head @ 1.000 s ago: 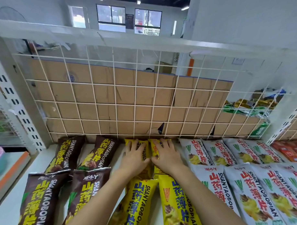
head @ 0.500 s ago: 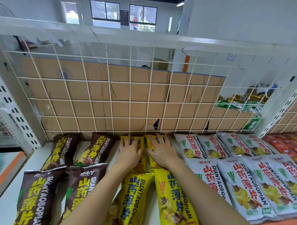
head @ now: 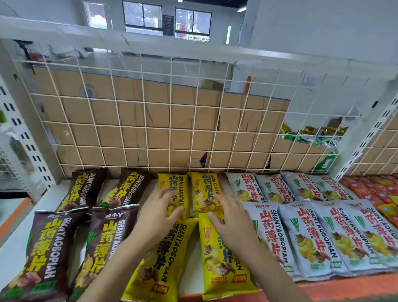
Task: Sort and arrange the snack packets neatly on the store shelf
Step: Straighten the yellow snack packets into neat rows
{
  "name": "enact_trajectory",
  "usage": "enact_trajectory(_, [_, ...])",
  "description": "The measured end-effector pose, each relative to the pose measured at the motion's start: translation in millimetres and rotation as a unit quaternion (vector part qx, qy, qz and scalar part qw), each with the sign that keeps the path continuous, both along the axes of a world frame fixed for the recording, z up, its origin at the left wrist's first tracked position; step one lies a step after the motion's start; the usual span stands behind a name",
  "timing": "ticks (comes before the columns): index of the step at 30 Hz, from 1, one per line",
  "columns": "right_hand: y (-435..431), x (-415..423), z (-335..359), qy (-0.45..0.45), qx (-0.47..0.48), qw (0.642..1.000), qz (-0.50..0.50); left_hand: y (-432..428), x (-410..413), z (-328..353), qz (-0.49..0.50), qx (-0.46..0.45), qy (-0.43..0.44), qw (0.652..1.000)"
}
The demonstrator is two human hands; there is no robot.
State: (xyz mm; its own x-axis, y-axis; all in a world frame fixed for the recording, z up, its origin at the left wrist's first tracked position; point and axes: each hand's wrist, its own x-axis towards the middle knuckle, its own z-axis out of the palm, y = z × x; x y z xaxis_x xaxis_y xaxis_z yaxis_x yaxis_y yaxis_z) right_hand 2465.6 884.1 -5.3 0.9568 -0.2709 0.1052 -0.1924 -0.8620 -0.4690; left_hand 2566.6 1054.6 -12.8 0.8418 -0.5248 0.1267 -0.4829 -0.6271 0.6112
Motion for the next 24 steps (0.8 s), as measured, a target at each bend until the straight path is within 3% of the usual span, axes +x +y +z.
enact_trajectory(7, [24, -38, -22, 0.058, -0.063, 0.996, 0.027, 17, -62, -18, 0.028, 0.077, -0.009, 0.997])
enact_trajectory(14, [28, -55, -28, 0.053, -0.041, 0.997, 0.024, 17, -92, -20, 0.14, 0.148, -0.016, 0.979])
enact_trajectory(19, [29, -58, -33, -0.013, -0.04, 0.999, 0.012, 10, -99, -21, 0.201, 0.107, -0.032, 0.973])
enact_trajectory(24, [29, -60, -39, -0.108, -0.054, 0.993, -0.001, 2, -103, -24, 0.254, -0.03, -0.069, 0.964])
